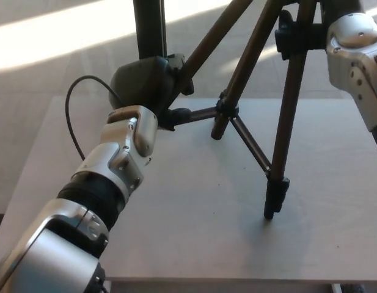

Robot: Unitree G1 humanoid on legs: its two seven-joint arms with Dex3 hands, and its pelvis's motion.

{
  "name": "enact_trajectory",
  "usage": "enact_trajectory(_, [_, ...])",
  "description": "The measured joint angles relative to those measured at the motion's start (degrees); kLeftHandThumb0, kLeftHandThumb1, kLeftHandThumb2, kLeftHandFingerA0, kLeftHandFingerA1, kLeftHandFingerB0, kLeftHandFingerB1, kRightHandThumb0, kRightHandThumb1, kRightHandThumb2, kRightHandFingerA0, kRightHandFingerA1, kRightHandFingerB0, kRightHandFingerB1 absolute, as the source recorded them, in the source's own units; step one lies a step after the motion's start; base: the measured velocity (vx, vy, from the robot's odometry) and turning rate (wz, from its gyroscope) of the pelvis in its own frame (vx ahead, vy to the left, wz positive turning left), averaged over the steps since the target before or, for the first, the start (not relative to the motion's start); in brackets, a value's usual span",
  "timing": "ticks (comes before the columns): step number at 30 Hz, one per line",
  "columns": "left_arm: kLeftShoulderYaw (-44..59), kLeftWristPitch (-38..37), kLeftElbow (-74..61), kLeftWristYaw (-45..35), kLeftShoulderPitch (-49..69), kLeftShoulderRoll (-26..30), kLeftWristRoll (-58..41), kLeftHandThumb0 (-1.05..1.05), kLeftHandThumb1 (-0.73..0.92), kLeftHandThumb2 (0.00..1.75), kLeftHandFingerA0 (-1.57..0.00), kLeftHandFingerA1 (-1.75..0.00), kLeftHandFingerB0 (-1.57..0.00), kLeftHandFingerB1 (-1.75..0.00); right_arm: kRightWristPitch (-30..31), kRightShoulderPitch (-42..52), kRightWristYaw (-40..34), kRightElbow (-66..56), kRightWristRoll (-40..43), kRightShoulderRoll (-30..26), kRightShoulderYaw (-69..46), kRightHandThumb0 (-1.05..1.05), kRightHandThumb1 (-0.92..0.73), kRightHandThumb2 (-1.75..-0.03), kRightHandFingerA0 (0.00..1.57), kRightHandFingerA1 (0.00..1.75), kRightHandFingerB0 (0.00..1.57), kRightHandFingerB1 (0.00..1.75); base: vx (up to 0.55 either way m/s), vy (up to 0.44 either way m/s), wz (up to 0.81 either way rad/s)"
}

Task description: Use both hands of the robot to pick up the tripod lying in the middle of the desk and make it stand upright on the desk

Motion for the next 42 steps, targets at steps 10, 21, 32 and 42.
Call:
enact_trajectory(10, [3.35, 1.15, -3.69, 1.61, 7.10, -2.29, -2.91, -0.15, 0.61, 0.89, -0.87, -1.55, -0.80, -0.98, -0.53, -0.75, 4.25, -2.60, -3.73, 0.02, 8.04, -0.23, -0.44, -1.14, 1.27, 1.40, 1.04, 1.26, 0.00, 0.000, 0.00])
enact_trajectory(21, [3.59, 1.46, -8.69, 4.22, 12.63, -1.85, -4.45, -0.15, 0.61, 0.78, -0.84, -1.75, -0.68, -1.51, -0.42, 1.96, 8.71, -8.78, -6.85, 0.39, 9.00, -0.24, -0.52, -1.15, 0.94, 1.75, 0.73, 1.58, 0.00, 0.000, 0.00])
enact_trajectory(32, [1.49, 2.40, -10.94, 3.55, 14.48, -0.09, -4.39, -0.13, 0.62, 0.71, -0.87, -1.63, -0.71, -1.24, -1.29, 6.08, 13.59, -7.43, -7.75, 2.79, 1.11, -0.25, -0.57, -1.11, 0.98, 1.75, 0.75, 1.53, 0.00, 0.000, 0.00])
enact_trajectory(42, [1.34, 3.43, -11.80, 0.61, 14.38, 0.09, -4.41, -0.23, 0.61, 0.73, -0.89, -1.49, -0.76, -0.75, -3.02, 7.15, 14.80, -4.16, -9.21, 3.57, -1.49, -0.26, -0.55, -1.11, 0.97, 1.75, 0.75, 1.55, 0.00, 0.000, 0.00])
